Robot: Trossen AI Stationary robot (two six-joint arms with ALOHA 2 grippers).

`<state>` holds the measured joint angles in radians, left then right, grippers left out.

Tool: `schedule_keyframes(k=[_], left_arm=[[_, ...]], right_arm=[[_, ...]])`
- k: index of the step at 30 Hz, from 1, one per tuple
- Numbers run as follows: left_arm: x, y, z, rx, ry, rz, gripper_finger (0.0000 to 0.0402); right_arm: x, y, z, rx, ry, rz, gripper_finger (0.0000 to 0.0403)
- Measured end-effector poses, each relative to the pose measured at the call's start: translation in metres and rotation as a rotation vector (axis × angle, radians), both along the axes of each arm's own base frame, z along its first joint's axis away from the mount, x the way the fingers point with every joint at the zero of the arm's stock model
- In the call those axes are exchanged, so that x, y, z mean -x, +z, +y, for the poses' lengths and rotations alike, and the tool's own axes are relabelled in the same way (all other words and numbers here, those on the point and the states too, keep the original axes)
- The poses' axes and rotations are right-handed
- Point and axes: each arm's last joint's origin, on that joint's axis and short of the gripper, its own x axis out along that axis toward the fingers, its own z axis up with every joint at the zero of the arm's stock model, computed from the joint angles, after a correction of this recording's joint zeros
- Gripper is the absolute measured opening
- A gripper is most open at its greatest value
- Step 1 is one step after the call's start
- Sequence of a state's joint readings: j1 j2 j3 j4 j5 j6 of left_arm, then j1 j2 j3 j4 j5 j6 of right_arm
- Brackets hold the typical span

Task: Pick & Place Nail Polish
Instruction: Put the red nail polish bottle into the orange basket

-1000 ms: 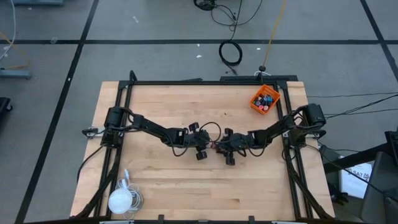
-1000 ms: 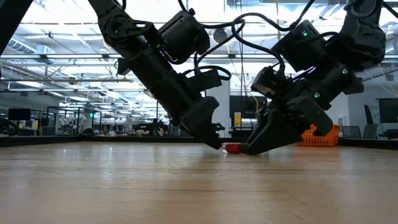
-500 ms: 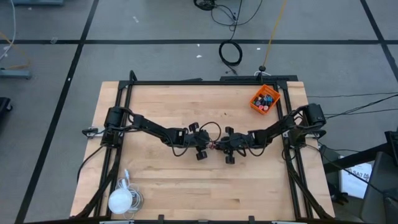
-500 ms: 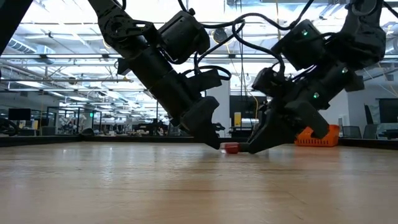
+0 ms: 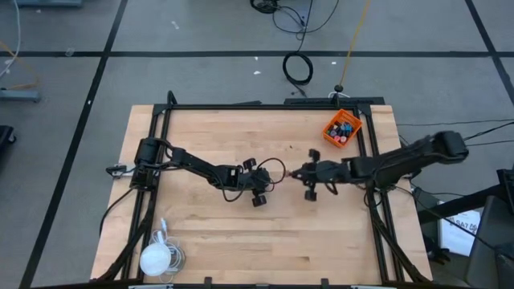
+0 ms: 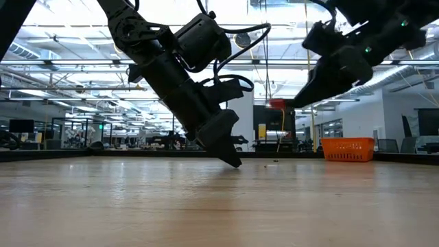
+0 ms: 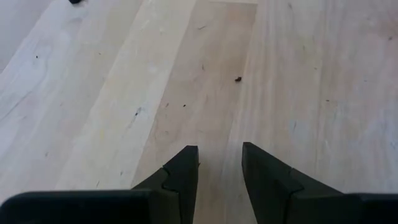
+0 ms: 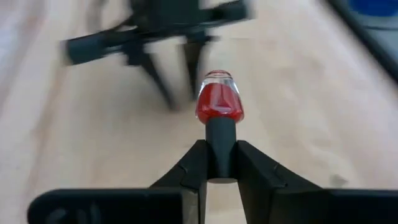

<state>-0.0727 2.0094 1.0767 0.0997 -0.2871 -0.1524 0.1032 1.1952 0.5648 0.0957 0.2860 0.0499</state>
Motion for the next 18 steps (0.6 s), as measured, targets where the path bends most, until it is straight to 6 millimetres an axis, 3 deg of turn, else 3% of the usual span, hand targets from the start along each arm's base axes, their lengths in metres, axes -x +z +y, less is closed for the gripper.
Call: schedule_keyframes(k=[5,13,18], left_arm=[[0.0,0.0,0.0,0.0,0.0,0.001,0.0124],[0.0,0.0,0.0,0.001,0.001,0.001,0.0124],[0.0,0.0,0.0,0.003,0.004,-0.001,0.0124]], right_arm=[[0.025,0.014,-0.018,0.034,-0.279,0.011,0.0049],[0.076,0.01,-0.055,0.093,-0.875,0.139,0.0049],[0.092,0.004,-0.071,0.095,-1.045,0.205,0.0049]])
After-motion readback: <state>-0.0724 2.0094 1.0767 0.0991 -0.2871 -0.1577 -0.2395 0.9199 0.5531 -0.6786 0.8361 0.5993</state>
